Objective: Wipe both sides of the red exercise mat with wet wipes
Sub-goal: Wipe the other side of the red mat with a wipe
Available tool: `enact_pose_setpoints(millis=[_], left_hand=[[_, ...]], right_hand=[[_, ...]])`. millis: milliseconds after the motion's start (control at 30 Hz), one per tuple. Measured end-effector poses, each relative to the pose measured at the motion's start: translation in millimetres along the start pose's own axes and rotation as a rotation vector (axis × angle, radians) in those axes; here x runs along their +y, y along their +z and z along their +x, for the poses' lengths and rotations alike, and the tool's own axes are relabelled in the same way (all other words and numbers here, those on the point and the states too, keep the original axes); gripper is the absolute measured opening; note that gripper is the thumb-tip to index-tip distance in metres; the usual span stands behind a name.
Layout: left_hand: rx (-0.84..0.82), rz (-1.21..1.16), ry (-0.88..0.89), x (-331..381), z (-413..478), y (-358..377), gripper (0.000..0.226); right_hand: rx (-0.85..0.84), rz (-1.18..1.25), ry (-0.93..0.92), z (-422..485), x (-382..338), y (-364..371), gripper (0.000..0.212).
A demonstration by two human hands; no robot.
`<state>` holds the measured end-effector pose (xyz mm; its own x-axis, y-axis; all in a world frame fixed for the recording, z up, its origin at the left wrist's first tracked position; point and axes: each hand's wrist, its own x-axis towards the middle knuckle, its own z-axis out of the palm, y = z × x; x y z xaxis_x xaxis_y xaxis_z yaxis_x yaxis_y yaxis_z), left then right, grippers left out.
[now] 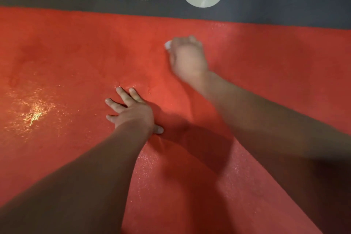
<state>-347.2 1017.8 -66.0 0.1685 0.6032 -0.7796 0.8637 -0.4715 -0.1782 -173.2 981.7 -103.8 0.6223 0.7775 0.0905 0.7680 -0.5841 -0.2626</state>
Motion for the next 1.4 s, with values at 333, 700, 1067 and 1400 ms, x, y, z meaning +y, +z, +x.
enact_pose_setpoints(millis=[333,700,1067,1400], left_hand=[[-0.024,0.027,-0.002,1.5,-1.7,-1.2,0.158],[-0.035,0.029,-0.027,4.1,-0.9,-3.1,0.158],[-0.004,0.097,-0.001,5.7,-10.0,-3.6,0.154],[0.005,0.138,0.014,4.4,-6.1,-1.7,0.154]], right_hand=[[0.210,-0.172,0.477,44.9,59.6,-16.0,0.028],[0.179,-0.281,0.442,15.7,119.4,-31.1,0.034],[0.069,-0.077,-0.110,-36.9,49.8,-25.0,0.014],[0.131,-0.127,0.225,-55.4,86.0,-38.5,0.018]])
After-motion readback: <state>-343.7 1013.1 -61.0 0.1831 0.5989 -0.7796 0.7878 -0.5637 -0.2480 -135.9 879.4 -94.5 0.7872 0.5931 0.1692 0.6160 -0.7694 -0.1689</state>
